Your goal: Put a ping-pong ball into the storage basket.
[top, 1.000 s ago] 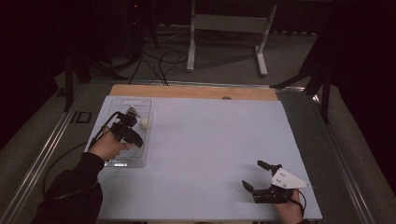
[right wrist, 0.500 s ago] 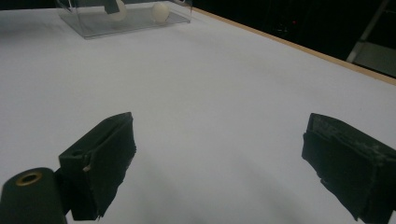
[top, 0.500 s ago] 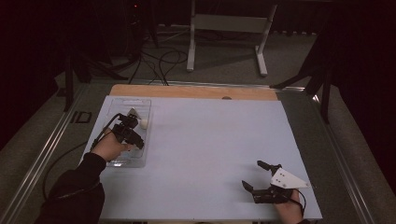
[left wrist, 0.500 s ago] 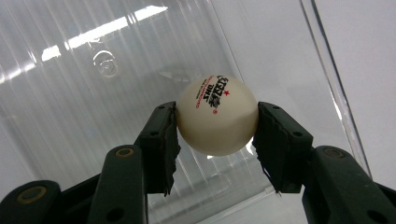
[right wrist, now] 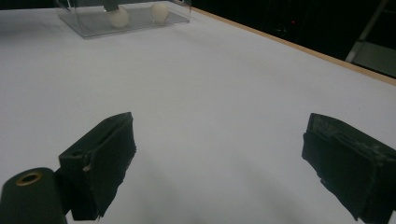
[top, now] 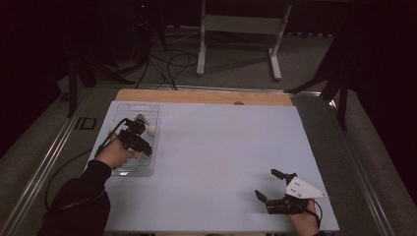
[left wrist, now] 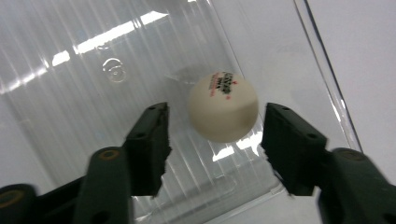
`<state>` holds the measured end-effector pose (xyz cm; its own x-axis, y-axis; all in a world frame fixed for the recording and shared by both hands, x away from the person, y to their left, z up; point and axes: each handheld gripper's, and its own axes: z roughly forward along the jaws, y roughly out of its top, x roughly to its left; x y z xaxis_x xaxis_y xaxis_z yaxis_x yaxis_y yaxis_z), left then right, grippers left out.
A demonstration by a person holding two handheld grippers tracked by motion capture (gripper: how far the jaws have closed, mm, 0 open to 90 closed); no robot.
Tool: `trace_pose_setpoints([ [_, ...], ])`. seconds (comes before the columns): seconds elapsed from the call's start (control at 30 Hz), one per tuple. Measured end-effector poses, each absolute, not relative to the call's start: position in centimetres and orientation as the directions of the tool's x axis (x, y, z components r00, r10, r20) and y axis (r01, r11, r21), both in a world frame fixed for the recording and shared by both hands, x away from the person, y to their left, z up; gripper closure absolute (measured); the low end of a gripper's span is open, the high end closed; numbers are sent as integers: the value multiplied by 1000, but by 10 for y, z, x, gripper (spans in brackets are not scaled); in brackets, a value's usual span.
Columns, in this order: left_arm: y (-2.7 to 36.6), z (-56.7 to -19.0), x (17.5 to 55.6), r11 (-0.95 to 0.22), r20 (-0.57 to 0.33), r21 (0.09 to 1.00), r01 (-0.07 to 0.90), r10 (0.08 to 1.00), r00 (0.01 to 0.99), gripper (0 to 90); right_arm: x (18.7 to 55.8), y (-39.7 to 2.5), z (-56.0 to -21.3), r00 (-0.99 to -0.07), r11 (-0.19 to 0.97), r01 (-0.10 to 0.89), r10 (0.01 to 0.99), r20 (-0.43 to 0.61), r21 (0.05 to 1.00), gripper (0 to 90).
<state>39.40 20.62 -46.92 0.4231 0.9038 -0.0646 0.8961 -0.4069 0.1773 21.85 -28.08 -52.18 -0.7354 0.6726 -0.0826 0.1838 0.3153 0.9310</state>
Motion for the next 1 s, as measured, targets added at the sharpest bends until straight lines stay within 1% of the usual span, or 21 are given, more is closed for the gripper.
trace_pose_setpoints([
  [0.03, 207, -468, 394, -407, -64, 174, 897, 904, 422, 406, 219, -281, -522, -736, 315, 185, 672, -81, 931, 93],
  [0.13, 209, -465, 395, -402, -54, 182, 897, 907, 417, 358, 219, -281, -522, -735, 313, 182, 673, -83, 932, 93],
  [0.17, 210, -464, 395, -398, -53, 185, 898, 909, 414, 322, 218, -281, -521, -733, 314, 182, 675, -84, 932, 93],
  [0.23, 213, -462, 394, -413, -88, 192, 890, 896, 435, 248, 219, -281, -521, -734, 313, 182, 674, -82, 932, 93],
  [0.27, 214, -460, 394, -417, -91, 198, 887, 893, 440, 224, 219, -281, -522, -734, 314, 181, 674, -85, 932, 93],
  [0.33, 213, -458, 393, -428, -84, 199, 881, 889, 451, 217, 219, -281, -522, -733, 313, 182, 675, -84, 932, 93],
  [0.37, 213, -456, 392, -431, -74, 201, 880, 889, 452, 170, 219, -281, -521, -732, 311, 183, 677, -82, 932, 93],
  [0.47, 216, -452, 391, -447, -54, 207, 870, 883, 467, 143, 219, -281, -522, -733, 314, 182, 675, -85, 932, 93],
  [0.63, 221, -445, 390, -459, -91, 223, 860, 868, 487, 37, 218, -281, -521, -732, 313, 182, 676, -84, 932, 93],
  [0.7, 223, -442, 390, -467, -91, 225, 855, 864, 496, 3, 218, -281, -521, -732, 313, 182, 676, -84, 932, 93],
  [0.83, 225, -439, 389, -476, -85, 235, 847, 858, 506, 2, 218, -281, -521, -732, 313, 184, 676, -83, 932, 93],
  [0.9, 226, -437, 388, -482, -81, 255, 838, 853, 516, 1, 218, -281, -521, -733, 313, 184, 676, -82, 932, 93],
  [0.93, 225, -437, 387, -486, -95, 262, 834, 847, 523, 1, 218, -281, -521, -733, 313, 183, 675, -83, 932, 93],
  [1.0, 225, -435, 386, -490, -95, 295, 820, 839, 536, 0, 219, -281, -521, -734, 313, 183, 675, -82, 932, 93],
])
